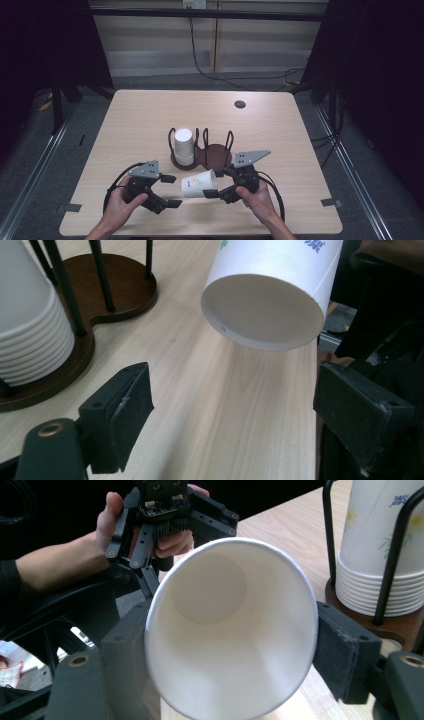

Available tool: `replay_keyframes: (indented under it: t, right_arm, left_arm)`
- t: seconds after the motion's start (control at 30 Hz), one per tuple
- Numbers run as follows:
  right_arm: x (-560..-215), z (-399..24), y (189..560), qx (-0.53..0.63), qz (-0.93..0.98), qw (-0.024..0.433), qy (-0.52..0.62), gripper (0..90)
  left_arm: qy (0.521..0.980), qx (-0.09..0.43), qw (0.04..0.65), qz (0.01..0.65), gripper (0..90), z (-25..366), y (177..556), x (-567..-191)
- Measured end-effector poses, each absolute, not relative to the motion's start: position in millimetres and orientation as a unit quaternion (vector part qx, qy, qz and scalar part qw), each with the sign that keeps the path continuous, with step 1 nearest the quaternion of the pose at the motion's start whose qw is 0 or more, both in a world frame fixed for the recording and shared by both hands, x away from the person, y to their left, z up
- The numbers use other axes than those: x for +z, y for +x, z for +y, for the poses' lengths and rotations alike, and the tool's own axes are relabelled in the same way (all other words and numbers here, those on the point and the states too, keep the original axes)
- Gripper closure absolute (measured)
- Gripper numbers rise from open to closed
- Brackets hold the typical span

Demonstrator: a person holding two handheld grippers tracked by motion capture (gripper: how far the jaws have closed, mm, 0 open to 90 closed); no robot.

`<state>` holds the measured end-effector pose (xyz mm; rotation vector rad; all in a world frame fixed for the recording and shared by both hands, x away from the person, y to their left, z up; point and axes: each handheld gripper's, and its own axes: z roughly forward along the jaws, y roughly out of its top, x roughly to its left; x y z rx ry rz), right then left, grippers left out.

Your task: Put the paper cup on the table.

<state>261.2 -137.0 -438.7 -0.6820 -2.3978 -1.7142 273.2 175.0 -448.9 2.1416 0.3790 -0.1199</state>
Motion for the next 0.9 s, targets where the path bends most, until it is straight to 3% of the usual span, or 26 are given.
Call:
replay_keyframes:
  t: [0.17,0.9]
  right_arm:
    - [-438,-138,262,-0.554,-0.798,0.049,-0.230,25.6]
    - [-431,-162,260,-0.519,-0.814,0.022,-0.261,25.8]
  left_arm:
    - [0.870,-0.026,0.461,0.172,16.1,181,274,-449]
    - [0.869,-0.029,0.459,0.183,16.1,192,278,-456]
